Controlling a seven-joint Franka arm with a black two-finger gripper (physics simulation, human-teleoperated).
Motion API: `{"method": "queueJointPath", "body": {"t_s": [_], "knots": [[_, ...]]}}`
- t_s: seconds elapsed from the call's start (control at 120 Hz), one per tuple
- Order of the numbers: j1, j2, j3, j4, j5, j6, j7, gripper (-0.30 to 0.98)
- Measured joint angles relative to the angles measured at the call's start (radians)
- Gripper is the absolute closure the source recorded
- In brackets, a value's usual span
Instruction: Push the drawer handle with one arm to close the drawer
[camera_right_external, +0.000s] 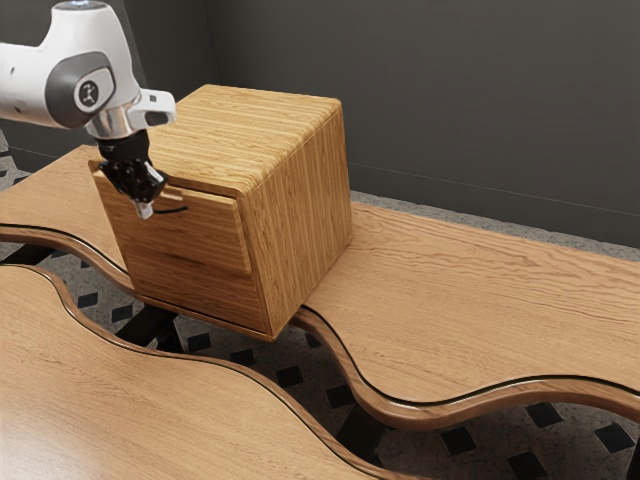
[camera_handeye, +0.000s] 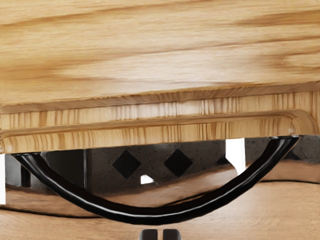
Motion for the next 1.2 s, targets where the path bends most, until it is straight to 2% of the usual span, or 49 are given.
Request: {"method": "queueJointPath", "body": {"t_s": [0.45,0.617,0.767,0.85,0.883,0.983,1.2], "knots": [[0.011,0.029,-0.023,0.038,-0.005,0.000,0.000,0.79],[0.017,-0.132,-0.023,-0.088,-0.006,-0.002,0.000,0.78],[0.014,-0.287,-0.024,-0.184,-0.028,-0.060,0.000,0.45],[0.008,-0.314,-0.076,-0.108,-0.059,-0.111,-0.001,0.30],[0.007,-0.290,-0.116,-0.033,-0.071,-0.127,-0.005,0.26],[0.001,-0.115,-0.186,0.193,-0.108,-0.161,-0.015,0.16],[0.003,-0.035,-0.202,0.263,-0.133,-0.194,-0.040,0.06]]}}
